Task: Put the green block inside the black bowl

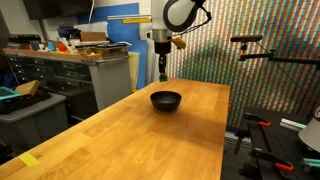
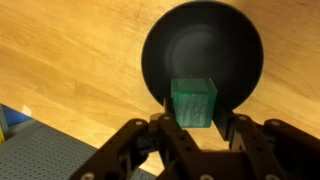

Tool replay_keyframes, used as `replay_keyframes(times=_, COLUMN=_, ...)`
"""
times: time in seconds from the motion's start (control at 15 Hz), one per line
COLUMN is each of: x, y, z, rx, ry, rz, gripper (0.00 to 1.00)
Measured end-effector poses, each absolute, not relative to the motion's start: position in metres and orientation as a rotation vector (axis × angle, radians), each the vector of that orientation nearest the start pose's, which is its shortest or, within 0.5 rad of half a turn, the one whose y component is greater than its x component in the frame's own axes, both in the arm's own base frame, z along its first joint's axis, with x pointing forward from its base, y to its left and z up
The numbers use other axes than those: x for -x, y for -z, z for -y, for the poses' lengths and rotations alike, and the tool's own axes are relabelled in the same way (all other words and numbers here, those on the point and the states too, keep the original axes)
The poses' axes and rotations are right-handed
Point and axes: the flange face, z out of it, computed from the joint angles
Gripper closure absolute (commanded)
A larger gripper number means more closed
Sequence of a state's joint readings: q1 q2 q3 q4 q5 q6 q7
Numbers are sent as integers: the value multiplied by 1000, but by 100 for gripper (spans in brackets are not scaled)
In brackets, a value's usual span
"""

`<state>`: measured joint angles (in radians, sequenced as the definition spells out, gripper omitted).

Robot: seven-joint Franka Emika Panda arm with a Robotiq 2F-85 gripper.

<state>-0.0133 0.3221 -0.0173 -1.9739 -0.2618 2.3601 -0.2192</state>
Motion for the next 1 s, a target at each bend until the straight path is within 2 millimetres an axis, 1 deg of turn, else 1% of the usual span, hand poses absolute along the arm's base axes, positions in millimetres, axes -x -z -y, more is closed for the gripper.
replay_keyframes(times=0.2, x=-596, y=-305, z=17, rx=3284, ry=112, rz=509, gripper=79)
replay_keyframes(times=0.4, x=-582, y=-296, z=16, rx=3272, ry=191, rz=401, gripper=79)
replay_keyframes(times=0.67, x=-569, y=-280, z=18, rx=3249, ry=255, rz=297, gripper=79)
replay_keyframes(times=1.0, x=-556, y=-264, z=25, rx=3208, ry=325, rz=183, gripper=79)
